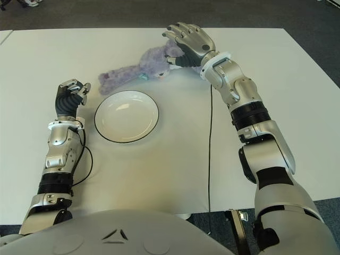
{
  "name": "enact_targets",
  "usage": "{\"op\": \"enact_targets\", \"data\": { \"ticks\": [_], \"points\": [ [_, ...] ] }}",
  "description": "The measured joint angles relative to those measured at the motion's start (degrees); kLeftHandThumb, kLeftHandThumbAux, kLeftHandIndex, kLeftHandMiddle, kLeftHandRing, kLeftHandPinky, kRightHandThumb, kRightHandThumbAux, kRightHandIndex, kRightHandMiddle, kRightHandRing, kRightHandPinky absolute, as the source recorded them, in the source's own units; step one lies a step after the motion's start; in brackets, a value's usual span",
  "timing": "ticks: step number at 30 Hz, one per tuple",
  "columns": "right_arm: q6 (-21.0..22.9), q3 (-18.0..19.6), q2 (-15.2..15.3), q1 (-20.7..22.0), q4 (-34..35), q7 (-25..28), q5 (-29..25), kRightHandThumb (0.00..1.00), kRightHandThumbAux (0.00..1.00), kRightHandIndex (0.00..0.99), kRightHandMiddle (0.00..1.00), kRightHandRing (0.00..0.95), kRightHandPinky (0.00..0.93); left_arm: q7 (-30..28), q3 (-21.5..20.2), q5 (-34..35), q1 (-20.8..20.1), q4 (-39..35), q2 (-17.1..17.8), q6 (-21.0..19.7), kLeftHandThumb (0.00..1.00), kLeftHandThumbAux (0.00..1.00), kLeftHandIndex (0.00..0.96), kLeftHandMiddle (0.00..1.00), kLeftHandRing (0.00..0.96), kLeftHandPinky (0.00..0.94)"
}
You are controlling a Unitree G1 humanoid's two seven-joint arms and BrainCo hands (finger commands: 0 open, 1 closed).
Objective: Put the doll into the plate.
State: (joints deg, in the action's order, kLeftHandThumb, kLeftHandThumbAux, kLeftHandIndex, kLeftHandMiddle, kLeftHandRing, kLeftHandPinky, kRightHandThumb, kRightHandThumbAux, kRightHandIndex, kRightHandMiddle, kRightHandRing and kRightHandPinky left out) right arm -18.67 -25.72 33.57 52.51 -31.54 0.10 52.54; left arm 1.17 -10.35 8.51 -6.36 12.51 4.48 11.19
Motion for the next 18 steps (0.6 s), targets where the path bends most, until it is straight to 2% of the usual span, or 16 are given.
{"op": "enact_targets", "data": {
  "ticks": [8,18],
  "points": [
    [-0.7,-2.7,-0.4,4.1,-5.7,0.0,1.4,0.470,0.227,0.000,0.000,0.000,0.000,0.0,0.0,-0.1,-0.3,0.4,0.0,0.0,0.396,0.815,0.841,0.890,0.893,0.872],
    [-1.1,-5.6,-2.3,8.2,-13.5,-1.7,2.2,0.456,0.228,0.000,0.000,0.000,0.000,0.0,-0.1,-0.1,-0.5,1.1,0.0,0.9,0.399,0.823,0.845,0.891,0.895,0.876]
  ]
}}
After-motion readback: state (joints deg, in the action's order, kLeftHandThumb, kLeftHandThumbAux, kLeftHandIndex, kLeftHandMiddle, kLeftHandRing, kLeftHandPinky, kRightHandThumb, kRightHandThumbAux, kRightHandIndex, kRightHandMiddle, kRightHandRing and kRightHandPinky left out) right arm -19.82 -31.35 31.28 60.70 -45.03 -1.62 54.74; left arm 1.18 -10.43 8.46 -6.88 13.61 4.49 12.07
